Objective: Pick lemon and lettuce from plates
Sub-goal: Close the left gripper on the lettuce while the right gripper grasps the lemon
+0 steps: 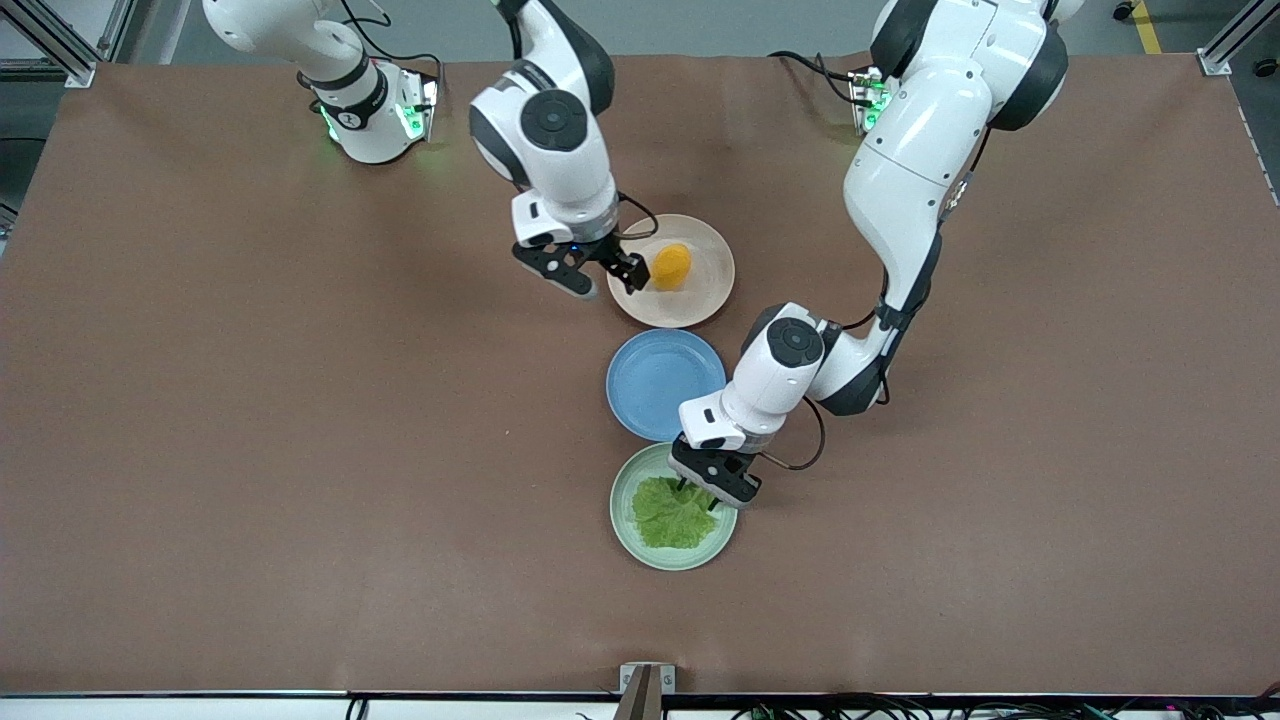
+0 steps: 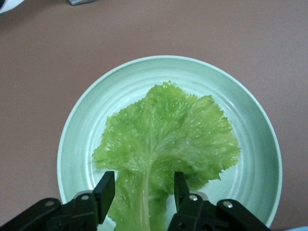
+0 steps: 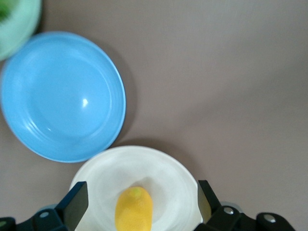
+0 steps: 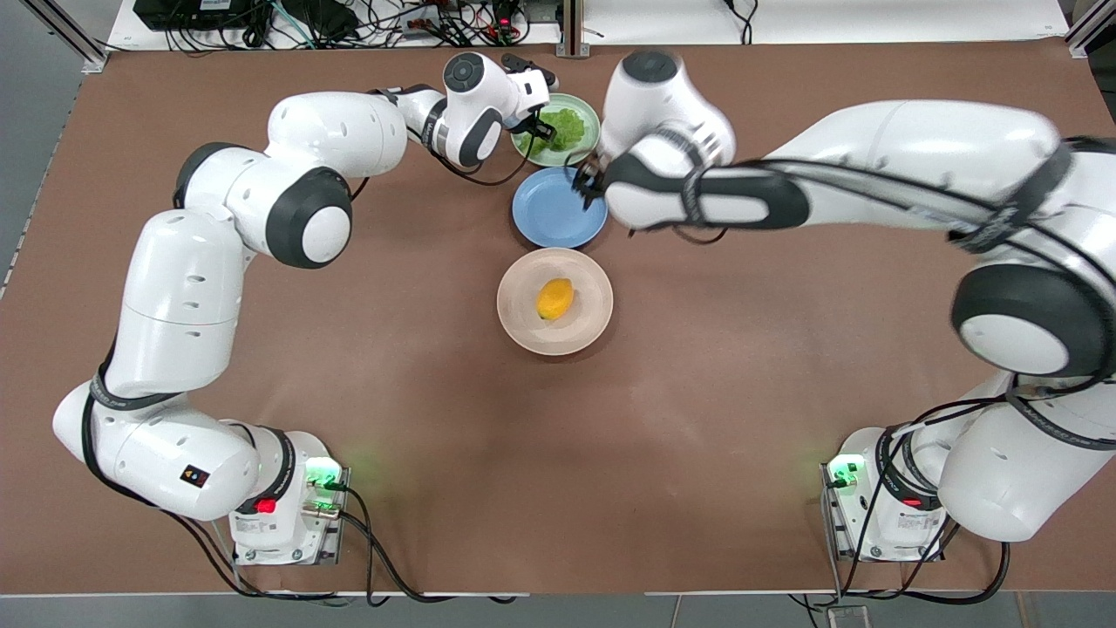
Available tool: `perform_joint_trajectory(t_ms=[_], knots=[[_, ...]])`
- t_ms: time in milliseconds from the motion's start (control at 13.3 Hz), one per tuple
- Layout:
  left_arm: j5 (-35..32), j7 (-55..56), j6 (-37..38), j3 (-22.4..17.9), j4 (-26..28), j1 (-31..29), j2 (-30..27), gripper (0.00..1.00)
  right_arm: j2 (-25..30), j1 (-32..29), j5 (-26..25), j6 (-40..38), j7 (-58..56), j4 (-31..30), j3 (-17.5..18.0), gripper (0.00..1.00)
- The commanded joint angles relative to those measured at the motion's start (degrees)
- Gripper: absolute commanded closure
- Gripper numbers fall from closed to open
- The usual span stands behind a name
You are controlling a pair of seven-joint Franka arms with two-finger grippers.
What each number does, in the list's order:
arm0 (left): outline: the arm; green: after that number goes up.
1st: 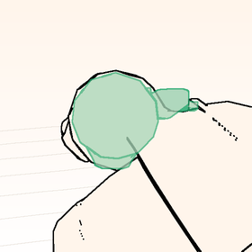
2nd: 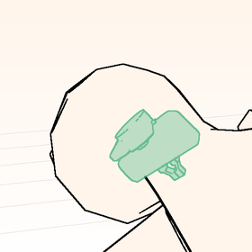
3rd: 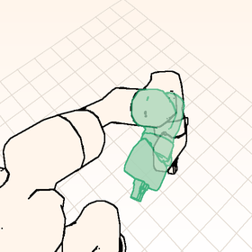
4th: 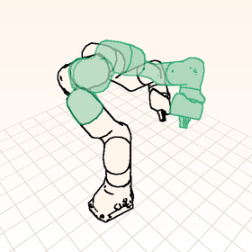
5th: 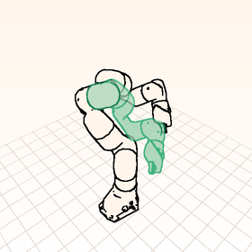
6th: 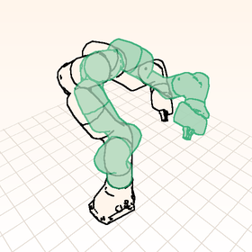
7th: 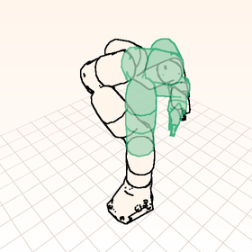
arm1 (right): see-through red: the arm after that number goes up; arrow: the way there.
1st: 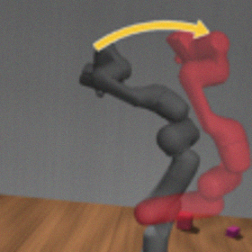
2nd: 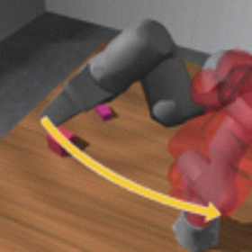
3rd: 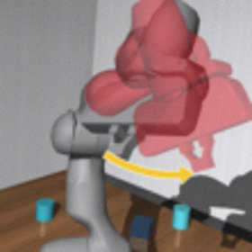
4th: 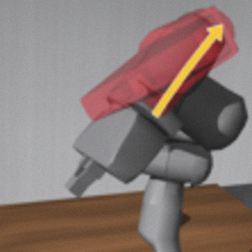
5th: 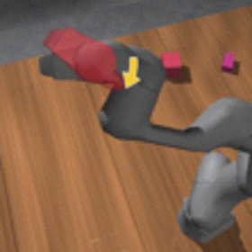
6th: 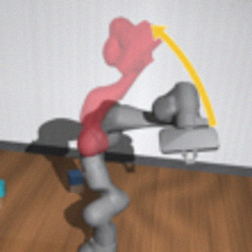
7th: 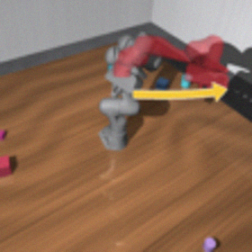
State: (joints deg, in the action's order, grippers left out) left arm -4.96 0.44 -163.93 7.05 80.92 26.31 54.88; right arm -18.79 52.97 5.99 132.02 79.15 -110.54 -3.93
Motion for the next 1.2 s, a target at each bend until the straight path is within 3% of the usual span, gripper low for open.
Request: perform_joint_trajectory(t_ms=[0,225,300,375,450,825,1050,1125], knots=[[-1.1,-0.2,-0.1,-0.9,-1.7,0.9,1.5,0.46,-3.5,2.9,-0.6,1.1,3.7,2.0,-0.9,0.00],[-1.1,-0.2,-0.1,-0.9,-1.6,0.9,1.4,0.67,-7.6,5.6,-0.7,2.0,7.8,4.7,-1.0,0.00],[-1.1,-0.1,-0.1,-0.9,-1.6,0.9,1.5,0.75,-8.7,6.4,-1.1,2.1,8.8,5.4,-1.1,0.00],[-1.1,-0.1,-0.1,-0.9,-1.6,0.9,1.4,0.91,-10.1,6.8,-2.3,2.7,10.0,6.5,-1.0,0.00],[-1.2,-0.2,-0.1,-0.9,-1.6,0.9,1.1,0.97,-10.7,7.3,-2.5,4.1,10.2,6.4,-1.0,0.00],[-5.0,0.1,0.8,-0.9,-0.5,-1.7,-5.1,0.98,-15.0,10.0,-2.7,9.1,11.9,6.5,-1.1,0.00],[-4.8,0.1,1.3,-0.3,11.9,-6.3,-16.8,0.98,-17.1,12.2,-3.2,10.7,13.0,6.7,-1.3,0.01],[-4.8,0.1,2.8,-0.1,13.3,-8.8,-18.8,0.98,-17.1,12.3,-3.4,10.7,13.1,6.6,-1.3,0.07]])
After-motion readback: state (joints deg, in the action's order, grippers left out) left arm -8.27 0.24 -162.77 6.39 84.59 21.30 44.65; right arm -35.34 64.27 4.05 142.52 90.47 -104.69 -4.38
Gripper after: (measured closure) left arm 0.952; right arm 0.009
